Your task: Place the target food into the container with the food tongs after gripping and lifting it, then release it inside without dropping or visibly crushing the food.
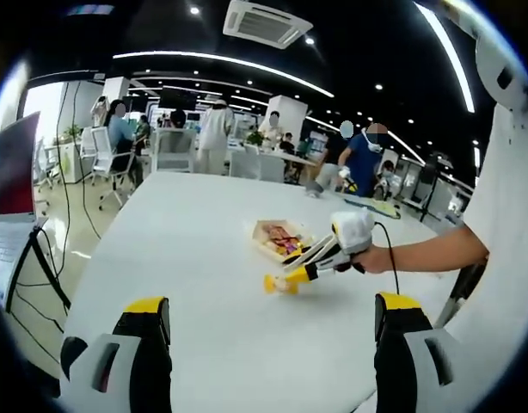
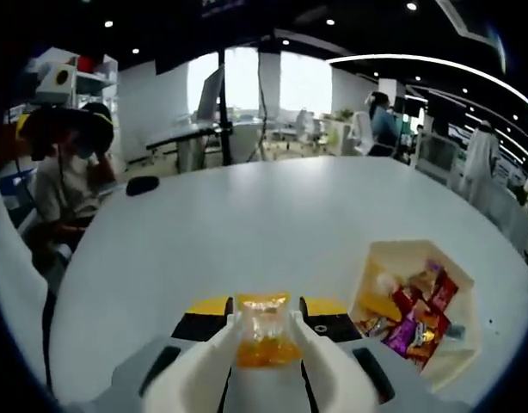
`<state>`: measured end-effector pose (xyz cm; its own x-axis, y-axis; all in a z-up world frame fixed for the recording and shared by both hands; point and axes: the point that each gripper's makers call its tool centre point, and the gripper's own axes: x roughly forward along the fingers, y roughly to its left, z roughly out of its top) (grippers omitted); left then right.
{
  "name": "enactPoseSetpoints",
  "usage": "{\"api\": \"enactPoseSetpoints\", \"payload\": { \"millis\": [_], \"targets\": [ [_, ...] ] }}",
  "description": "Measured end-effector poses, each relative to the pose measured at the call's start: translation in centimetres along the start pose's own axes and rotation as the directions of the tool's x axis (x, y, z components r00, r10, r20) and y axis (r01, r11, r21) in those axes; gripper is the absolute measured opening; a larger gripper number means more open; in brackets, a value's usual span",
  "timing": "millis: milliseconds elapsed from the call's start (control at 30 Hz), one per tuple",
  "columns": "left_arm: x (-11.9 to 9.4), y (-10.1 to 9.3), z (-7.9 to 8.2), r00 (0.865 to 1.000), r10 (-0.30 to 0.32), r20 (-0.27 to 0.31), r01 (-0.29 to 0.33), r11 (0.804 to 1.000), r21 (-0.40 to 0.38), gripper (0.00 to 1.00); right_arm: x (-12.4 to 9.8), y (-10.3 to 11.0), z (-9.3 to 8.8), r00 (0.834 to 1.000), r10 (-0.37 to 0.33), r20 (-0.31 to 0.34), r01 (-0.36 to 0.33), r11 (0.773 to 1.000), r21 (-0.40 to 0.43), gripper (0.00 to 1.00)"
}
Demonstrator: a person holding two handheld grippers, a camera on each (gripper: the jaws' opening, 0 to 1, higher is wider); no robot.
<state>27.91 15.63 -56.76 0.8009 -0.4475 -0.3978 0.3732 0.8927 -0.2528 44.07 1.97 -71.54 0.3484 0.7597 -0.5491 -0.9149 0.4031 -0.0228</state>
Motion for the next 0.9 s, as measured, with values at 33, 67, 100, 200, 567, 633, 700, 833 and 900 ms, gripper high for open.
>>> {"api": "enactPoseSetpoints", "payload": {
  "millis": [33,67,100,200,567,633,700,833,900],
  "targets": [
    [0.0,0.1,0.0,1.000,0.003,0.000,-0.003,1.000,-0.002,0.99,0.1,-0.1,-0.1,1.000,0.000,-0.004,0.000,1.000,-0.003,0.30],
    [0.0,0.2,0.0,1.000,0.010,-0.001,-0.010,1.000,-0.006,0.99,0.2,-0.2,-0.1,1.000,-0.001,-0.004,0.001,1.000,-0.009,0.30],
    [0.0,0.3,0.0,1.000,0.014,-0.001,-0.014,1.000,-0.008,0.99,0.2,-0.2,-0.2,1.000,0.002,-0.006,-0.002,1.000,-0.014,0.30],
    [0.2,0.5,0.2,1.000,0.017,0.006,-0.017,1.000,-0.012,0.99,0.4,-0.2,-0.3,1.000,0.017,0.003,-0.017,1.000,0.011,0.30],
    [1.5,0.8,0.6,1.000,0.009,0.004,-0.008,1.000,-0.017,0.99,0.8,0.8,-0.5,0.998,0.058,-0.004,-0.057,0.993,0.102,0.30],
    [1.6,0.9,0.6,1.000,0.008,0.003,-0.008,1.000,-0.016,0.99,0.9,0.9,-0.4,0.998,0.057,-0.006,-0.056,0.992,0.109,0.30],
    [1.7,0.9,0.7,1.000,0.006,0.003,-0.006,1.000,-0.017,0.99,1.1,0.9,-0.5,0.998,0.060,-0.006,-0.059,0.989,0.139,0.30],
    [1.7,1.0,0.7,1.000,0.004,0.003,-0.004,1.000,-0.015,0.99,1.3,1.2,-0.9,0.998,0.069,-0.014,-0.065,0.980,0.189,0.30],
    [1.7,1.0,0.7,1.000,0.004,0.003,-0.004,1.000,-0.015,0.99,1.4,1.2,-1.1,0.997,0.070,-0.013,-0.065,0.970,0.234,0.29]
  ]
}}
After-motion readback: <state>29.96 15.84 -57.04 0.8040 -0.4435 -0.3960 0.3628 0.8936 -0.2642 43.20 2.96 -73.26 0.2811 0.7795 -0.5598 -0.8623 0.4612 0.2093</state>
